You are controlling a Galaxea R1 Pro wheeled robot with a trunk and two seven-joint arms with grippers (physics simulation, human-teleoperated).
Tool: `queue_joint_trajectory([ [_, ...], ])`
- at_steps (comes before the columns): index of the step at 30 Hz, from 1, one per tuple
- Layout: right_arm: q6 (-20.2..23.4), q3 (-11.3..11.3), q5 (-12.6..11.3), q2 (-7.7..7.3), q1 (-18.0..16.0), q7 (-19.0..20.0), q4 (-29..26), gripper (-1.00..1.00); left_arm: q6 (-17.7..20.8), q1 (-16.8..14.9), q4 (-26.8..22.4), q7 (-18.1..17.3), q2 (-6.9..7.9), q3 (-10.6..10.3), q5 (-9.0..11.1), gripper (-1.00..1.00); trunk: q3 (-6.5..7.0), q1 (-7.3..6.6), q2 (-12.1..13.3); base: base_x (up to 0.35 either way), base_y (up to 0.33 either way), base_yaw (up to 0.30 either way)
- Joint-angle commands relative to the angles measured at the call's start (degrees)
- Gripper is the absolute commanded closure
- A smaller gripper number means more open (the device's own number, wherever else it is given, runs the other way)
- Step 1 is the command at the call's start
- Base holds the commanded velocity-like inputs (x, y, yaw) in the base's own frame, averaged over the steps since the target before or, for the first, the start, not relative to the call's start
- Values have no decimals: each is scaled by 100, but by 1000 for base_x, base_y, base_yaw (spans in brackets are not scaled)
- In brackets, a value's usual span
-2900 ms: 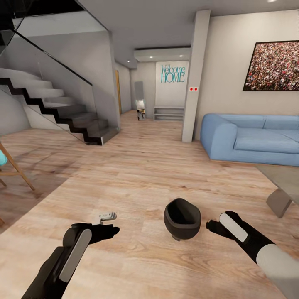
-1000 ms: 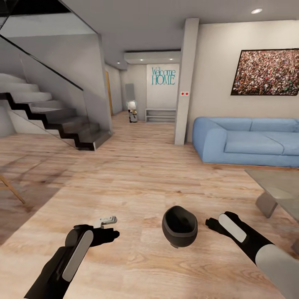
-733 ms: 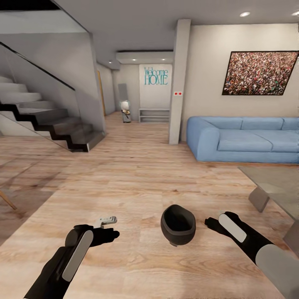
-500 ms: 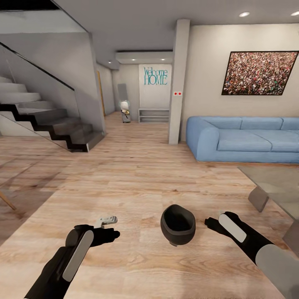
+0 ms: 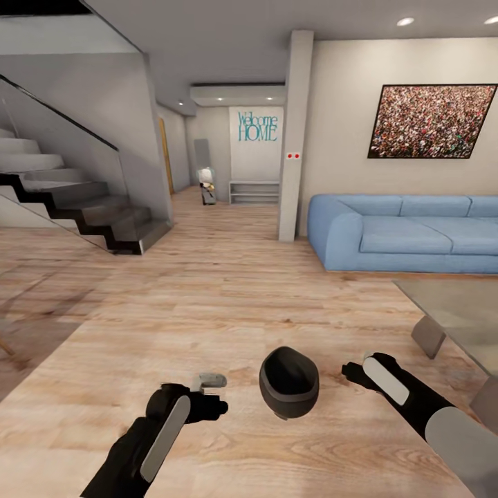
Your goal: Place each of the two pumpkins and all three candles from the living room inside a cabinet in the living room (use any cabinet), then make sure every cabinet is closed, and position the cauldron so it is next to a table in the living room.
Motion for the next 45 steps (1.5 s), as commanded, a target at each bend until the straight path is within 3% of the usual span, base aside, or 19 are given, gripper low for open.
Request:
queue_joint_trajectory([
  [1,3,31,44,-7,-7,-37,-9,-100,13,-6,69,64,-110,-112,-167,-100,-6,0,-3,43,-59,0],
  [4,3,29,106,-4,-7,-35,-8,-100,9,-7,116,64,-228,-180,-429,-100,-6,0,-3,23,-32,0],
  [7,7,34,133,-2,-7,-35,-14,-100,8,-8,126,46,-259,-204,-540,-100,-6,0,-3,6,-8,0],
  [13,10,59,148,-2,-7,-34,-17,-100,-7,-8,90,46,-275,-210,-572,-100,-6,0,-3,1,-1,0],
  [20,11,359,151,-1,-7,-39,-17,-100,-23,-104,-105,62,-284,-146,-536,-100,-6,0,-3,0,0,0],
  [22,11,397,152,0,-7,-42,-17,-100,-18,-526,1,64,-290,-51,-501,-100,-6,0,-3,0,0,0],
  [26,11,410,153,-2,-7,-43,-17,-100,-18,-1025,289,71,-339,32,-483,-100,-6,0,-3,0,0,0],
  [31,11,408,153,-2,-7,-43,-17,-100,-24,-1833,1119,73,-421,118,-470,-100,-6,0,-3,0,0,0],
  [33,6,408,153,-2,-7,-43,-17,-100,-36,-2053,1530,70,-484,138,-469,-100,-6,0,-3,0,0,0],
  [38,3,408,153,-1,-7,-43,-18,-100,-241,-2220,1974,71,-604,159,-462,-100,-6,0,-3,0,0,0],
  [41,6,407,153,-2,-7,-37,-54,-100,-309,-2276,2066,72,-635,166,-292,-100,-6,0,-3,0,0,0],
  [45,190,397,153,10,-7,-55,-437,-100,-359,-2306,2302,80,-649,158,176,-100,-6,0,-3,0,0,0],
])
